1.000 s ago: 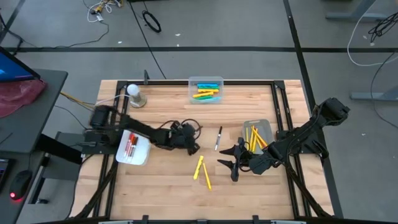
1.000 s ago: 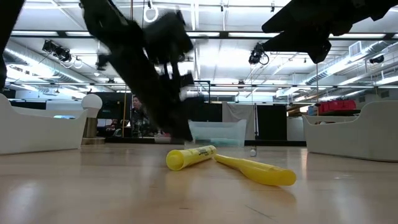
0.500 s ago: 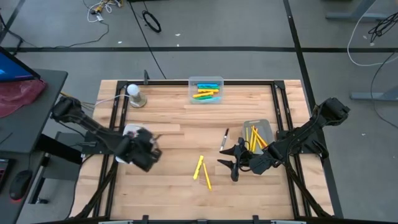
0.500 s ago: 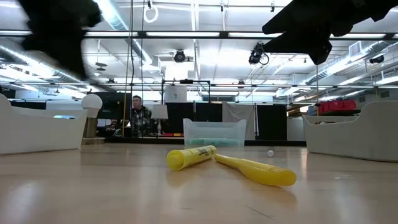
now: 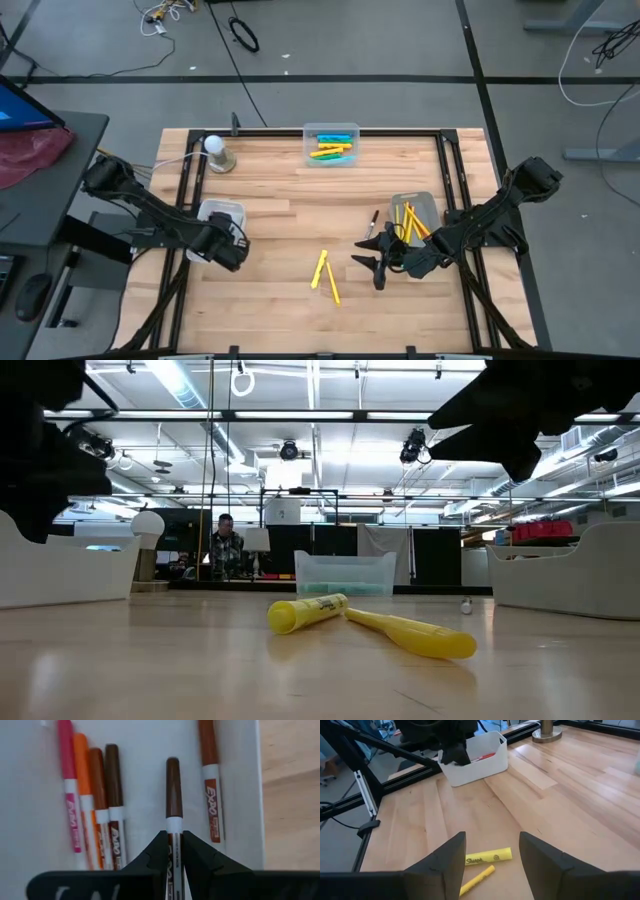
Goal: Pick & Place Markers
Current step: Put the dark brown marker pen into the white bin, then put the black marker pen into the white bin
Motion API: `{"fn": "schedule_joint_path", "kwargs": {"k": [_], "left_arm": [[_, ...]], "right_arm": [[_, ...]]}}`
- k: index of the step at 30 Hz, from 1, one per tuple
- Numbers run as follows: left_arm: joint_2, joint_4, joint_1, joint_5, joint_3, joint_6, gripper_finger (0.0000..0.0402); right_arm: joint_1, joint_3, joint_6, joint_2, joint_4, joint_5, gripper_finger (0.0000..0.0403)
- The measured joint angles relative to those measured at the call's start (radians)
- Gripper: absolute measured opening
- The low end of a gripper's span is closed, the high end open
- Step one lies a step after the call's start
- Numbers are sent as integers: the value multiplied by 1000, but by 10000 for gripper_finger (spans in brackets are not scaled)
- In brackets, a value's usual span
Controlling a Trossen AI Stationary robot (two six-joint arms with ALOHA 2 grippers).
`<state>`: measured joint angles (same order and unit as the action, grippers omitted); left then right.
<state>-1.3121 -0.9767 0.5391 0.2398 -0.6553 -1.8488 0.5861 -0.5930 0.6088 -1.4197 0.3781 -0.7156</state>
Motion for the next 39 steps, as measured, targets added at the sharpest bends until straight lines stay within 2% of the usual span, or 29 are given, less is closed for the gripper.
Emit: {"fn": "schedule_joint_path", "kwargs": {"k": [5,12,16,20,24,29,32,34,36,39], "left_arm": [[0,-17,-11,1,15,17,71],[80,-41,4,15,14,36,151],[143,-24,34,126,14,31,187],[180,73,64,323,14,62,204],[182,319,87,542,14,295,204],[154,788,95,710,14,807,195],[120,1061,90,733,12,1121,193],[88,1195,86,734,13,1270,193],[56,1294,81,734,12,1356,193],[13,1342,79,732,13,1387,193]], "right_arm": [[0,0,1,0,3,3,188],[-10,-2,-61,0,2,40,188],[-61,-81,-180,0,-103,251,187],[-109,-243,-258,0,-460,399,187],[-141,-390,-410,-4,-794,452,187],[-192,-510,-601,-110,-1053,515,187],[-221,-556,-751,-223,-1172,523,187],[-238,-570,-858,-290,-1207,507,187],[-249,-570,-952,-342,-1226,481,187],[-261,-570,-1064,-397,-1262,456,187]]}}
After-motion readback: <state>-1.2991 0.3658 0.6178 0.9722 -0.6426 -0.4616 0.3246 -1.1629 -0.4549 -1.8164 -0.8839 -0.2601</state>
